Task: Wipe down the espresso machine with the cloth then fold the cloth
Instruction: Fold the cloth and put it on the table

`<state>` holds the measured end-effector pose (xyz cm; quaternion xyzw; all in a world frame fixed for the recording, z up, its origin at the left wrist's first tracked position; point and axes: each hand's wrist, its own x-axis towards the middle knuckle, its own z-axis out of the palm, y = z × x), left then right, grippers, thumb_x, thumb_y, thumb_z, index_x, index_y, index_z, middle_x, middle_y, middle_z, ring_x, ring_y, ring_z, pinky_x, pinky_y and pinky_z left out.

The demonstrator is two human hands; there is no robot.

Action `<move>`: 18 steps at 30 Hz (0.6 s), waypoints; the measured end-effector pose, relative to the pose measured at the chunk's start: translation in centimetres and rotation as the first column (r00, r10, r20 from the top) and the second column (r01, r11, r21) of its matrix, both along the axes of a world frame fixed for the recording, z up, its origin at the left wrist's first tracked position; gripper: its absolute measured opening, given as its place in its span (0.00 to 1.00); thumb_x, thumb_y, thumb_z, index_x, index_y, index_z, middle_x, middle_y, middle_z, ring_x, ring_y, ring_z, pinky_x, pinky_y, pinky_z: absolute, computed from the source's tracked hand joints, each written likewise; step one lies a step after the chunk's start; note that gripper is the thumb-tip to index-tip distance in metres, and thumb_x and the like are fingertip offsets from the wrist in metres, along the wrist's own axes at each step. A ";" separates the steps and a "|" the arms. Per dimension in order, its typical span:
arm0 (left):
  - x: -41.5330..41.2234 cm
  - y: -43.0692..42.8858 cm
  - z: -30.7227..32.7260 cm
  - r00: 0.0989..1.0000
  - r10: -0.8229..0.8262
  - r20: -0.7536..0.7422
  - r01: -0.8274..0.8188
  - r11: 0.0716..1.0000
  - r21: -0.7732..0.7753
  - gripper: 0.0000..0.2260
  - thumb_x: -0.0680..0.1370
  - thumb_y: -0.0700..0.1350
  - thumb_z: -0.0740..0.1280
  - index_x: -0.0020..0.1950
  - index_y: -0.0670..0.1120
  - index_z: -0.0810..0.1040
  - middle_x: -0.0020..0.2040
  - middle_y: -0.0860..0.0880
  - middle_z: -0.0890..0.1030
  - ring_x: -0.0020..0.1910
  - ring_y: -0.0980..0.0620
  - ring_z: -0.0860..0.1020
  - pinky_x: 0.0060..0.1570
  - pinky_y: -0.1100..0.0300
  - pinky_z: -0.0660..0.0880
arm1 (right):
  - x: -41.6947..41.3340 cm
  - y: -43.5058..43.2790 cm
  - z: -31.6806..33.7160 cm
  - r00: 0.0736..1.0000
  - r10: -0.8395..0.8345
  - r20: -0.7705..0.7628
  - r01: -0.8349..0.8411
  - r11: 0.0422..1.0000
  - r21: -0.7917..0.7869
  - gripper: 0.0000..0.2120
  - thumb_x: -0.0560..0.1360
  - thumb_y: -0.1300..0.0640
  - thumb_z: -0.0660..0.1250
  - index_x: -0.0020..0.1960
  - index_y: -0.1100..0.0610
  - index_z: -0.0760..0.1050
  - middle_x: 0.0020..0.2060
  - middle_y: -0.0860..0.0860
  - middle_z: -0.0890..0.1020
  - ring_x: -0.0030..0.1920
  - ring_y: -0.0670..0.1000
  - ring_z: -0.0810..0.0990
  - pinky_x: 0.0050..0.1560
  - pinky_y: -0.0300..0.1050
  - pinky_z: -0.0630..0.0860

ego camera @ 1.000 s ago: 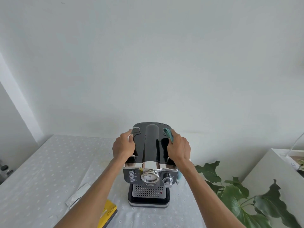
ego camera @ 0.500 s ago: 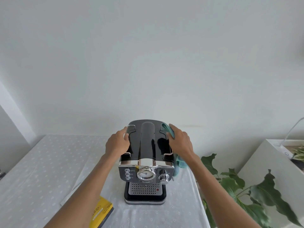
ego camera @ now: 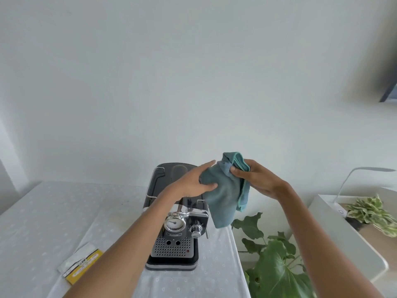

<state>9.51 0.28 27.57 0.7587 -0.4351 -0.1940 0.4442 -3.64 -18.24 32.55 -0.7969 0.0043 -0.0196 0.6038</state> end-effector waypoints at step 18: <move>-4.3 1.6 -1.1 0.969 0.114 0.221 -0.102 0.993 -0.065 0.07 0.76 0.47 0.70 0.40 0.46 0.80 0.30 0.47 0.78 0.29 0.55 0.70 0.36 0.60 0.68 | -6.3 -1.4 -5.4 0.950 -0.307 0.053 0.264 0.704 -0.659 0.22 0.68 0.65 0.64 0.57 0.47 0.82 0.42 0.47 0.84 0.41 0.49 0.79 0.38 0.41 0.75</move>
